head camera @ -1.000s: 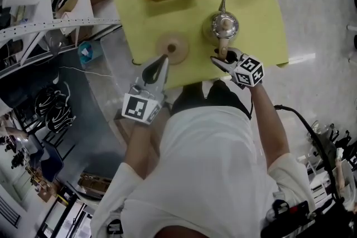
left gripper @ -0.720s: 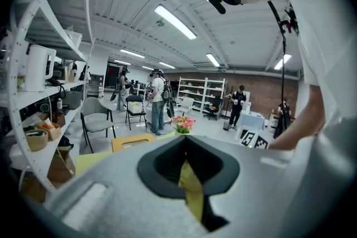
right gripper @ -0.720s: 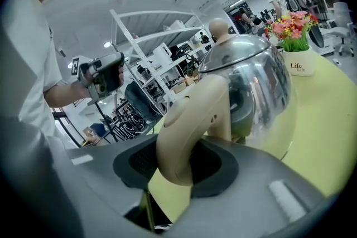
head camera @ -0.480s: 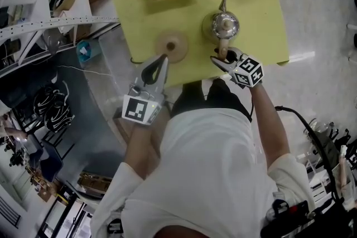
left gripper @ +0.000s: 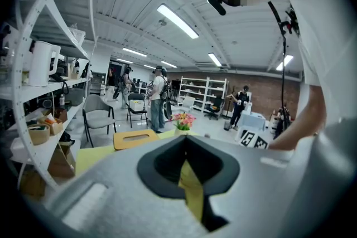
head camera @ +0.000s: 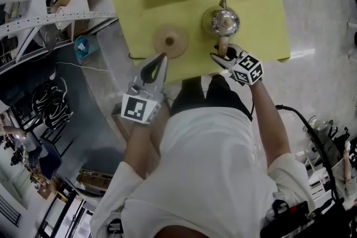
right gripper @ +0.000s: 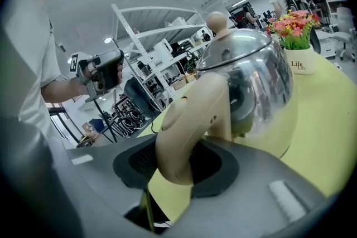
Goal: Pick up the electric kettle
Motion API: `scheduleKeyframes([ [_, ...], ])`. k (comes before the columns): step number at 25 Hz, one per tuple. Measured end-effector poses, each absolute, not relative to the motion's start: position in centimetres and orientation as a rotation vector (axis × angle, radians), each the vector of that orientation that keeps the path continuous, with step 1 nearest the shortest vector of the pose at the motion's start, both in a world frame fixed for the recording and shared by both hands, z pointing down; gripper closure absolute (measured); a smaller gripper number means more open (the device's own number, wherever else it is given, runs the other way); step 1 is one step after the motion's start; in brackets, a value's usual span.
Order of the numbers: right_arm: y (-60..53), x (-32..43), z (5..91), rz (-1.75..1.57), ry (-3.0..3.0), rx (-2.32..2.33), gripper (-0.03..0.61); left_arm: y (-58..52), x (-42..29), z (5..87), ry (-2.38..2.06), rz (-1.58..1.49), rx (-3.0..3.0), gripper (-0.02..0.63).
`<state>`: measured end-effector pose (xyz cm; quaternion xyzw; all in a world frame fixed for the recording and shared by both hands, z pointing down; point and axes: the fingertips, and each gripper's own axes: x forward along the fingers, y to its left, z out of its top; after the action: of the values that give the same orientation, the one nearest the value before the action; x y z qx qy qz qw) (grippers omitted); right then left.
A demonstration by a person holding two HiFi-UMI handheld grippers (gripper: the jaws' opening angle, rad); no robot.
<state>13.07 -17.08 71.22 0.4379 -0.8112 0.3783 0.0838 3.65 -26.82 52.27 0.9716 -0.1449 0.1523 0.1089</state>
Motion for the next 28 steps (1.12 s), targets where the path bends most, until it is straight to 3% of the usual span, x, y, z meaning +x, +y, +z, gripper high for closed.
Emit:
scheduleKeyframes([
  [28,-13.8,14.7,69.8,1.093,-2.375,1.361,0.387,-23.5,2.3,50.7,-0.486,0.404,2.887,0.609],
])
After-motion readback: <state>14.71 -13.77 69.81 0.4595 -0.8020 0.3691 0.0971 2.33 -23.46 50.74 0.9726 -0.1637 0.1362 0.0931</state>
